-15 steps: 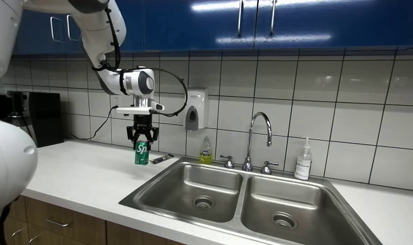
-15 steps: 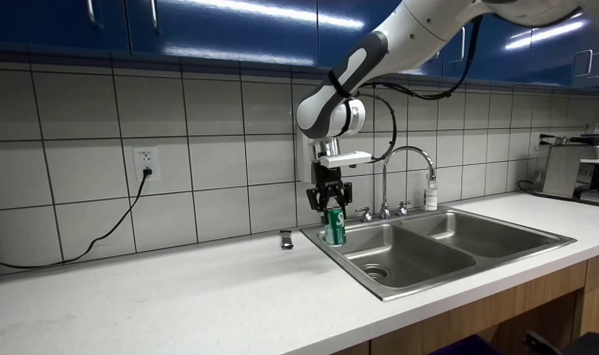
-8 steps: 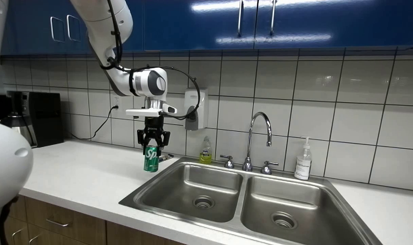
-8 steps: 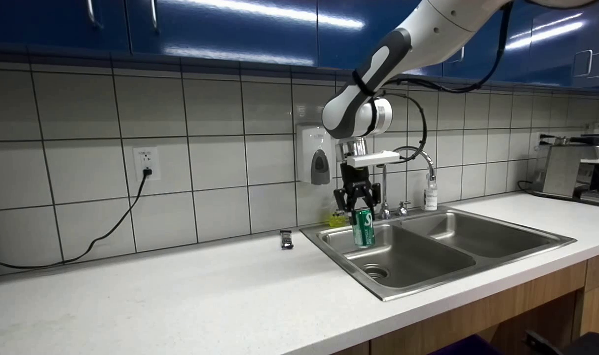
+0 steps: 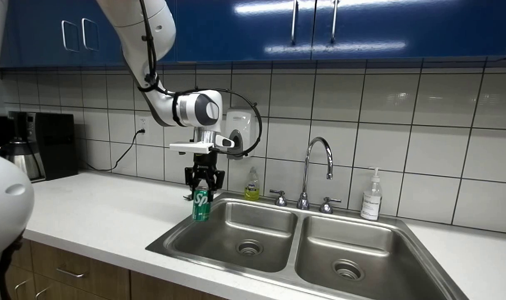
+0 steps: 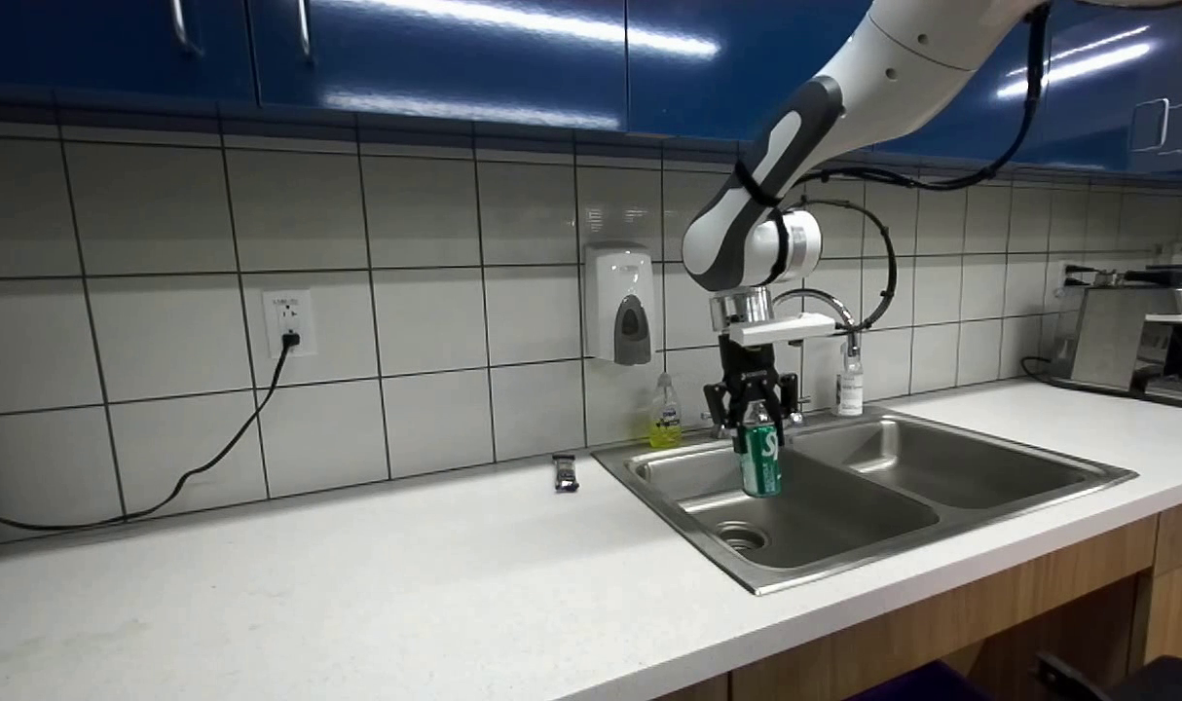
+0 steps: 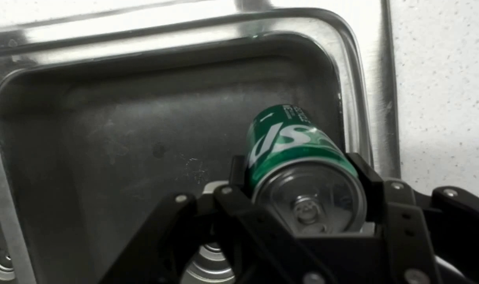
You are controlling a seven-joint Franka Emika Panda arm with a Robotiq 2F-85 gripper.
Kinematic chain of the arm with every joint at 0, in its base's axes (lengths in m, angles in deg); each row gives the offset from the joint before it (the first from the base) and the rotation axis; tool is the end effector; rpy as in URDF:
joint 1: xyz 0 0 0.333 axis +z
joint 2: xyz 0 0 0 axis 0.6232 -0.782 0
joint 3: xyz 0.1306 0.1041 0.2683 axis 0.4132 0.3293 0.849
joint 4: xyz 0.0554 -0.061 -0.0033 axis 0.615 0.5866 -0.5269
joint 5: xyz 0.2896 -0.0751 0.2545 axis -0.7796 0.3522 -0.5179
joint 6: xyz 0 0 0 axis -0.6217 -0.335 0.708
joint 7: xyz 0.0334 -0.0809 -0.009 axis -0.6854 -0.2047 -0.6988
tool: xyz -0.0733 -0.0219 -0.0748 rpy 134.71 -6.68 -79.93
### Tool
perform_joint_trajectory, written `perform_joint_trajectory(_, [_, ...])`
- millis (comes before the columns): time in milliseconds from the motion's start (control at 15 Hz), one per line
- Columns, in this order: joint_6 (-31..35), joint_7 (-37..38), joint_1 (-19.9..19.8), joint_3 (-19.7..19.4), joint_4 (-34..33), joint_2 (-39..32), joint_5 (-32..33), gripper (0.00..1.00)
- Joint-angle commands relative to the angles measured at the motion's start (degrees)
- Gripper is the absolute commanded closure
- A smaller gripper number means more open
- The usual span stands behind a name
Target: Move the sprite can to the sink
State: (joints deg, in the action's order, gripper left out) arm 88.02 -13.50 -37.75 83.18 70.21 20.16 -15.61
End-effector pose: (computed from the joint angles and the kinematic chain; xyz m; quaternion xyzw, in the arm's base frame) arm 0.5561 -0.0177 0.3122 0.9959 -0.0383 -0.0796 0.0217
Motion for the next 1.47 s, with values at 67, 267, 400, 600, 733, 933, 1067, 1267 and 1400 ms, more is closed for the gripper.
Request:
perform_joint_trajectory(67, [4.97, 0.22, -2.54, -1.27, 2.03, -0.35, -0.87, 0.62])
perform_joint_trajectory(267, [7.08, -0.01, -3.37, -1.77, 2.64, -1.66, -1.28, 0.62])
perform_joint_trajectory(400, [8.52, -0.21, -3.68, -1.71, 3.03, -2.69, -1.7, 0.62])
perform_joint_trajectory(600, [9.77, -0.7, -4.0, -1.69, 3.03, -4.14, -2.43, 0.62])
perform_joint_trajectory(733, [10.76, -0.92, -4.15, -1.7, 2.9, -5.31, -2.76, 0.62])
perform_joint_trajectory(933, [12.25, -1.24, -4.48, -1.61, 2.92, -6.91, -3.74, 0.62])
perform_joint_trajectory(1067, [13.33, -1.47, -4.69, -1.5, 2.96, -8.14, -4.43, 0.62])
perform_joint_trajectory(1267, [15.7, -1.38, -4.78, -1.33, 3.02, -10.38, -5.11, 0.62])
perform_joint_trajectory(1400, [17.59, -1.47, -4.7, -1.16, 2.81, -12.14, -5.34, 0.62])
